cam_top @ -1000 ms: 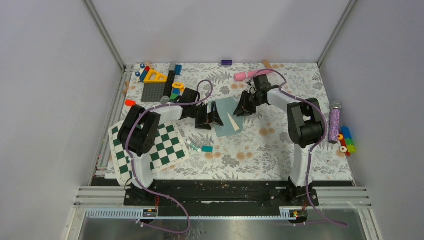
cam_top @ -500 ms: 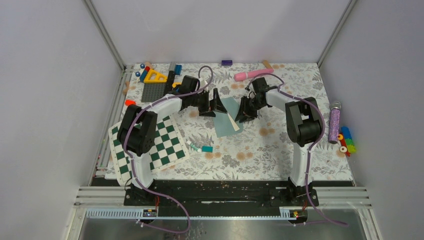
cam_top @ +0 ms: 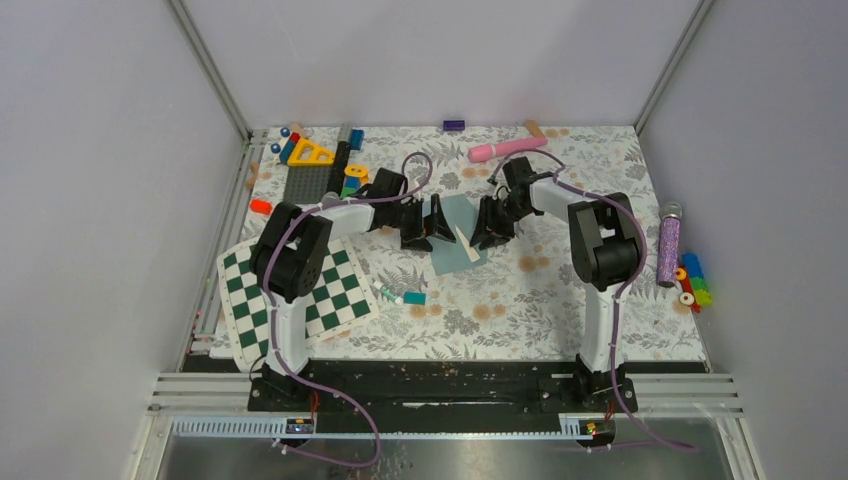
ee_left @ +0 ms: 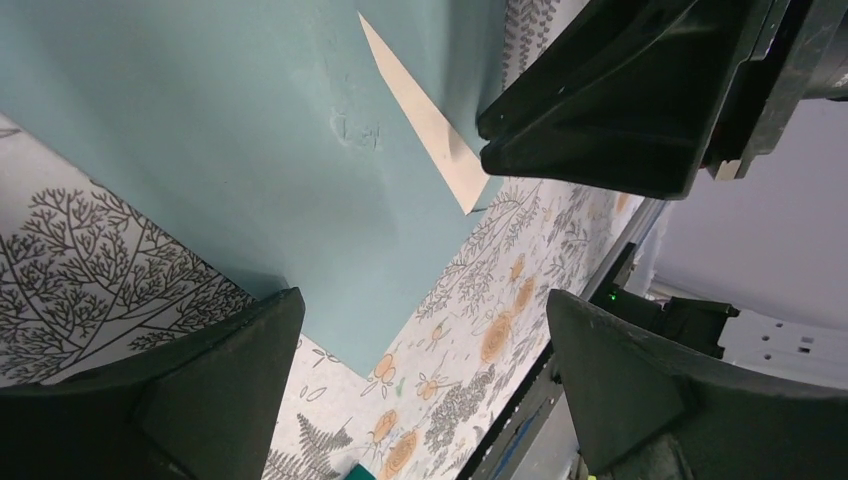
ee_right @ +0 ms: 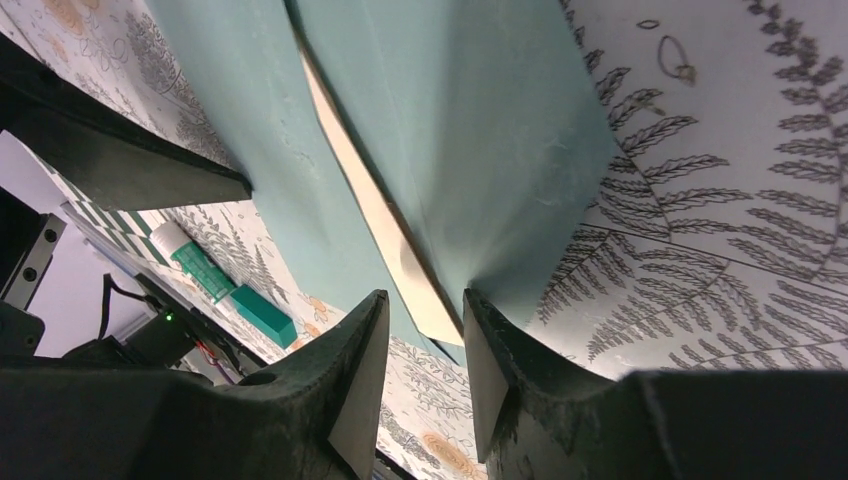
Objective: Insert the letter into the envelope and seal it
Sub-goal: Place the letter in the envelope.
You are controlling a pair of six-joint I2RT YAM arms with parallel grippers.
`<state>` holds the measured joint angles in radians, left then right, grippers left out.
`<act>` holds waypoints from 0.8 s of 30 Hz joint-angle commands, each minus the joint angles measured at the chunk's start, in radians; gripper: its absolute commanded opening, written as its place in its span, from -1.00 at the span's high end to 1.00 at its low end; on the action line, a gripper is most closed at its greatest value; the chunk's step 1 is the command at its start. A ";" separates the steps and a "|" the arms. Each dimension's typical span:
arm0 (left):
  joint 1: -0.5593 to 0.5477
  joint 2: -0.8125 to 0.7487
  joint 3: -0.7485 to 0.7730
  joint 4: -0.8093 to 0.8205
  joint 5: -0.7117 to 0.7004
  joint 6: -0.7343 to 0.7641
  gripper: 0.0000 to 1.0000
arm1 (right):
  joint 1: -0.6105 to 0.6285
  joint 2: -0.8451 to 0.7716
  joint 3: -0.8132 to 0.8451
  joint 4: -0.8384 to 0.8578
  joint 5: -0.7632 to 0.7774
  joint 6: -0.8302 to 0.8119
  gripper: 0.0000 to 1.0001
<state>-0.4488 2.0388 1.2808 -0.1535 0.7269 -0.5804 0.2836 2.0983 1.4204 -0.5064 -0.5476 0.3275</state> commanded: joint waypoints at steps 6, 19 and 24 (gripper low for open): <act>-0.013 0.009 -0.059 0.078 -0.055 -0.038 -0.95 | 0.033 0.031 0.005 -0.042 -0.057 -0.029 0.17; -0.013 -0.014 -0.069 0.083 -0.058 -0.042 -0.94 | -0.010 -0.023 -0.004 -0.094 -0.030 -0.056 0.19; -0.014 -0.011 -0.068 0.084 -0.058 -0.049 -0.94 | -0.008 -0.017 -0.026 -0.122 -0.047 -0.072 0.20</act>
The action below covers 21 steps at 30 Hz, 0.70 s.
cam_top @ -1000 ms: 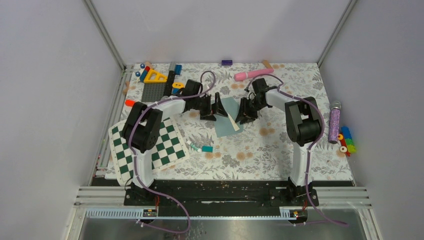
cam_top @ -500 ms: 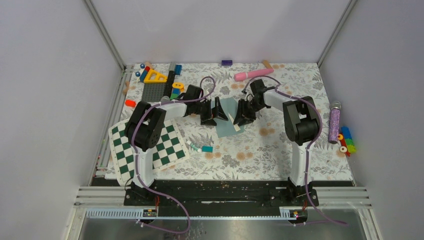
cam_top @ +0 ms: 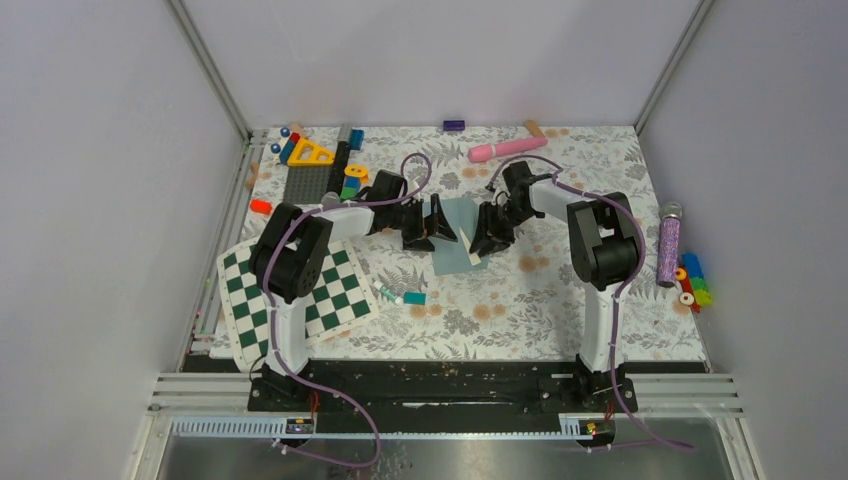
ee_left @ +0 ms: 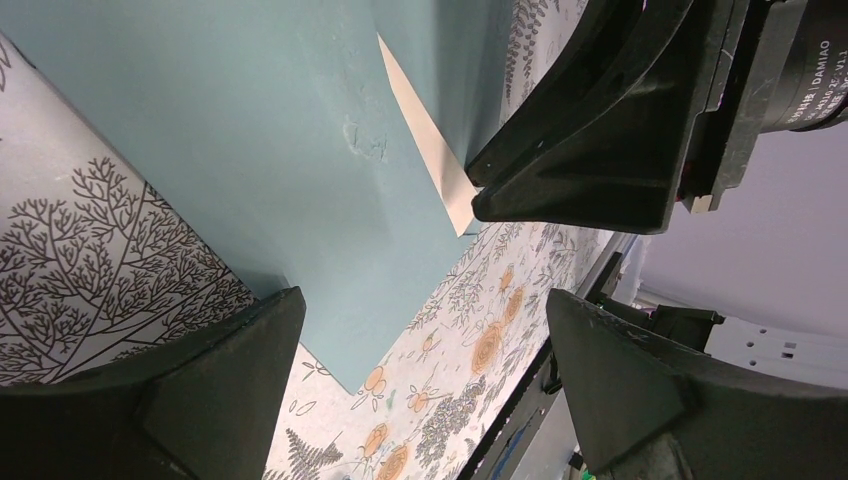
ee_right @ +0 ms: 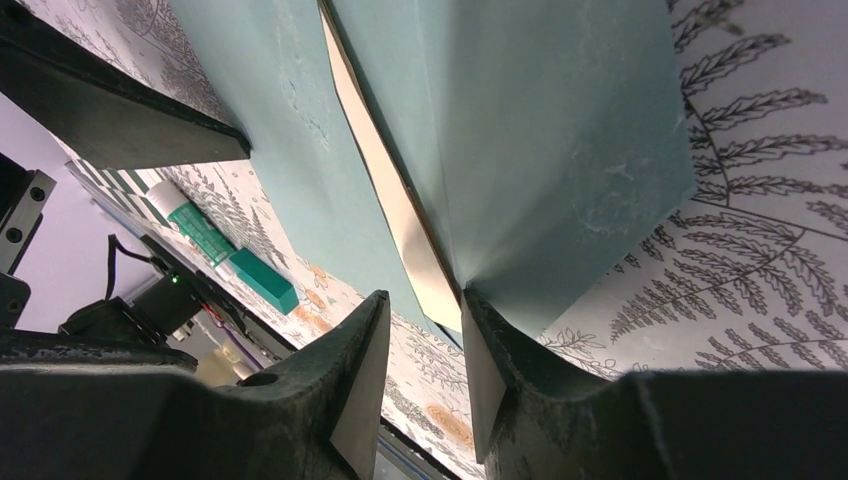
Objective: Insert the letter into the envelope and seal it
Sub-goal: Place the letter in the envelope.
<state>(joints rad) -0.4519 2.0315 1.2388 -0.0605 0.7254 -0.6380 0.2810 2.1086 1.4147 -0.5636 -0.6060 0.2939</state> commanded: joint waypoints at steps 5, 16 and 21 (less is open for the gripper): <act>-0.011 -0.007 -0.028 -0.009 -0.061 0.009 -0.94 | -0.005 -0.028 -0.043 -0.090 0.003 -0.062 0.20; -0.016 -0.010 -0.026 -0.008 -0.066 0.007 -0.94 | -0.006 -0.001 -0.046 -0.062 -0.084 -0.035 0.22; -0.016 -0.014 -0.028 -0.008 -0.066 0.006 -0.94 | -0.011 0.009 -0.046 -0.008 -0.131 0.015 0.25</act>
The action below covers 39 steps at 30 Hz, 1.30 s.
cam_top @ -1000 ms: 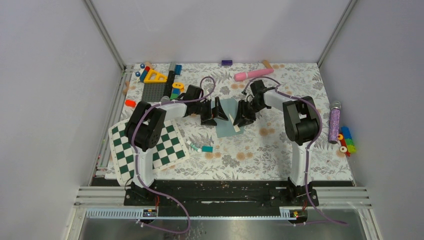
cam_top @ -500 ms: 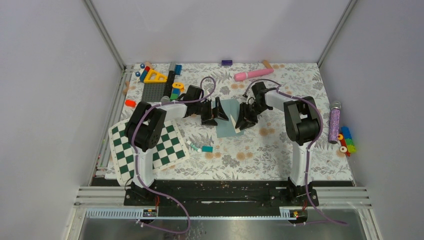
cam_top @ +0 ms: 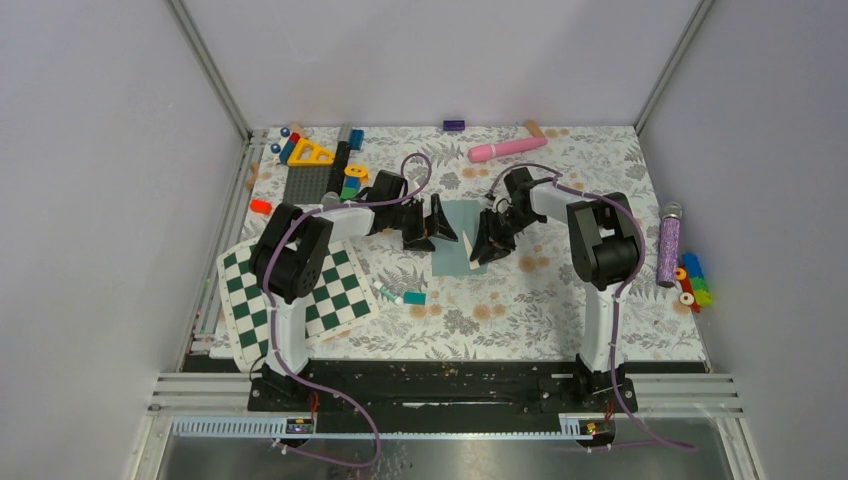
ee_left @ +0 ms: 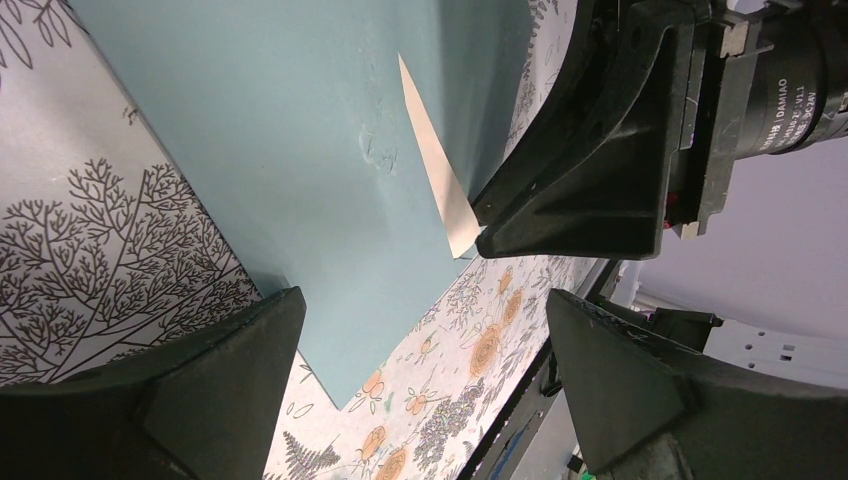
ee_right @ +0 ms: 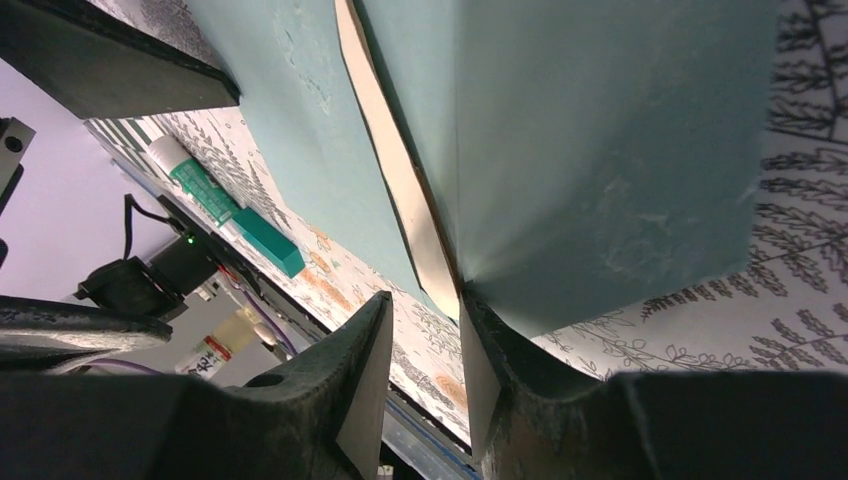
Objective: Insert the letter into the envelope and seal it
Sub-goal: Place the letter in the envelope.
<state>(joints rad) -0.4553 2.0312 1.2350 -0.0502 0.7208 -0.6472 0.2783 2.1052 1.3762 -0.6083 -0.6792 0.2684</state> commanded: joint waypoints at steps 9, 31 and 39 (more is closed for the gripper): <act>-0.017 -0.011 -0.022 -0.018 -0.062 0.014 -0.94 | -0.047 0.014 -0.046 0.143 -0.125 0.125 0.42; -0.022 -0.008 -0.020 -0.016 -0.058 0.013 -0.94 | -0.053 -0.025 -0.018 0.082 -0.017 0.036 0.52; -0.023 -0.011 -0.021 -0.015 -0.057 0.012 -0.94 | -0.053 -0.019 -0.008 0.097 -0.059 0.048 0.58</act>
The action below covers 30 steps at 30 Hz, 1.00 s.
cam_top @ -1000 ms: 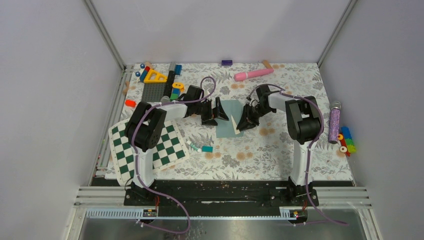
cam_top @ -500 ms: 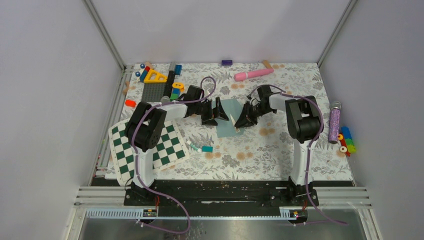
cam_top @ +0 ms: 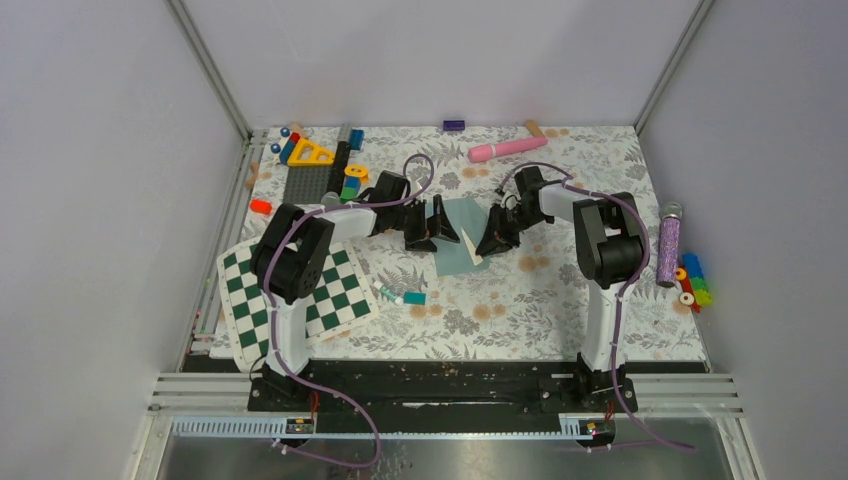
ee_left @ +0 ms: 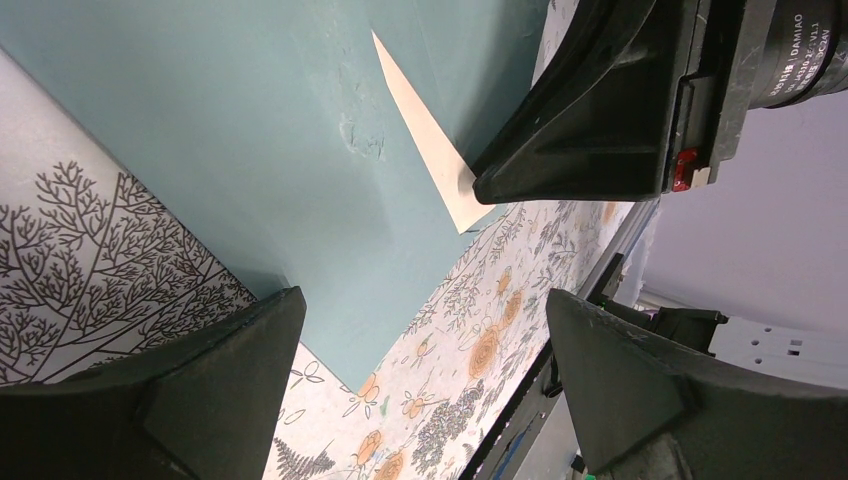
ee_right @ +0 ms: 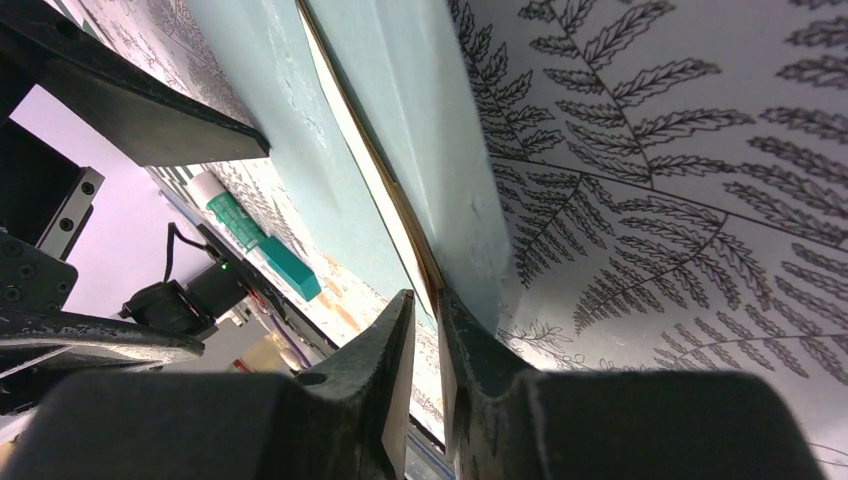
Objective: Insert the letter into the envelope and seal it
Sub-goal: Place the letter in the envelope, then adjust the letter on the envelope.
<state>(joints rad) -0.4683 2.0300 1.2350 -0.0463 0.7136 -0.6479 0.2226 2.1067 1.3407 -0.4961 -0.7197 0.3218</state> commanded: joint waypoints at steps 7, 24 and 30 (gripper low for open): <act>-0.010 -0.013 -0.021 -0.019 -0.049 0.013 -0.94 | 0.010 0.013 0.031 -0.011 -0.049 0.001 0.66; -0.009 -0.013 -0.030 -0.019 -0.059 0.015 -0.94 | -0.015 -0.032 0.065 -0.058 0.031 -0.068 1.00; -0.010 -0.019 -0.031 -0.024 -0.062 0.020 -0.95 | -0.034 -0.047 0.073 -0.062 0.059 -0.079 1.00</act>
<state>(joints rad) -0.4728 2.0300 1.2331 -0.0402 0.7113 -0.6479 0.2131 2.1139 1.3792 -0.5266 -0.6975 0.2722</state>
